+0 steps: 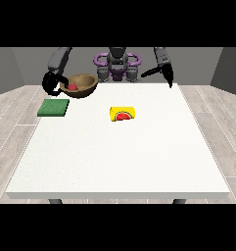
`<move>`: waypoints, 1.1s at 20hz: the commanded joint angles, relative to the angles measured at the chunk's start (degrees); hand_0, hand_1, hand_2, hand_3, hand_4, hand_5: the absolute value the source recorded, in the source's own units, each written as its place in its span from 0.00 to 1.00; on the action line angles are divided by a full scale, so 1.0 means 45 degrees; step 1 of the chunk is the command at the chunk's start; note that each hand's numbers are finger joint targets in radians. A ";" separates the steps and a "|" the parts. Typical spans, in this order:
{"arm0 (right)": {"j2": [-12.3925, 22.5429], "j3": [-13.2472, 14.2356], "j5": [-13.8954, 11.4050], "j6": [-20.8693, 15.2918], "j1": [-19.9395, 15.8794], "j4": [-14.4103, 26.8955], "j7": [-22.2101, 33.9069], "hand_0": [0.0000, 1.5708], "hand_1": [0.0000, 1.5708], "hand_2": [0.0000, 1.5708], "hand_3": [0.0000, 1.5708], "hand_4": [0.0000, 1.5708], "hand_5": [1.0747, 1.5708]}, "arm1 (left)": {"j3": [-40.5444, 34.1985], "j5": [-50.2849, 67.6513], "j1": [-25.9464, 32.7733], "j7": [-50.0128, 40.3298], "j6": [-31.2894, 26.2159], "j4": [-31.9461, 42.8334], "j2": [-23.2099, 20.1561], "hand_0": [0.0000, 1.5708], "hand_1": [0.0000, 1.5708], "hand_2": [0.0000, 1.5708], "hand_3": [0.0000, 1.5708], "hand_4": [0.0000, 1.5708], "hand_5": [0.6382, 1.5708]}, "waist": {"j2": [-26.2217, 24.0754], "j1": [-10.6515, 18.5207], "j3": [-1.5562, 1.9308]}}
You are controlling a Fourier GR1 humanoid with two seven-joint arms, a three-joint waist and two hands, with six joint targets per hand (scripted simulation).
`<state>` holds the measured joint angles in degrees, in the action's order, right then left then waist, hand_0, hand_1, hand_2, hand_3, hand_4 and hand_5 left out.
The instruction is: Pick the cup and pour the ball into the bowl, then pick the bowl and place it on the pad
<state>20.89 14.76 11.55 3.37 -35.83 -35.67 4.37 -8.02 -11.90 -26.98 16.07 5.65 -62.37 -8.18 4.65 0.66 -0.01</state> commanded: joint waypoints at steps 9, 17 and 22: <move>0.2854 0.2079 0.1743 0.2909 -0.0321 0.1176 -0.0910 1.00 1.00 1.00 0.92 0.65 0.98 | 0.0971 -0.1069 -0.0804 0.1001 0.1765 -0.0791 0.1076 0.00 0.00 0.00 0.00 0.00 0.99 | 0.2747 0.0261 0.0018; 0.4655 0.2664 0.1255 0.3621 -0.0104 0.2604 -0.3998 1.00 1.00 1.00 0.00 0.66 0.99 | 0.1177 -0.1035 -0.1163 0.0151 0.1619 -0.3619 0.0724 0.00 0.00 0.00 0.00 0.00 0.99 | 0.5120 0.0862 0.0038; 0.5371 0.2738 0.1119 0.3847 -0.0440 0.3340 -0.4074 1.00 1.00 1.00 0.00 0.66 1.00 | 0.1586 -0.1263 -0.0650 -0.1027 0.1406 -0.5090 0.0661 0.00 0.00 0.00 0.00 0.00 0.99 | 0.5017 0.0801 0.0035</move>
<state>42.96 26.63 17.07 20.00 -37.26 -23.10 -12.42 -2.01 -16.95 -31.14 15.08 12.14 -80.51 -5.31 26.96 4.38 0.14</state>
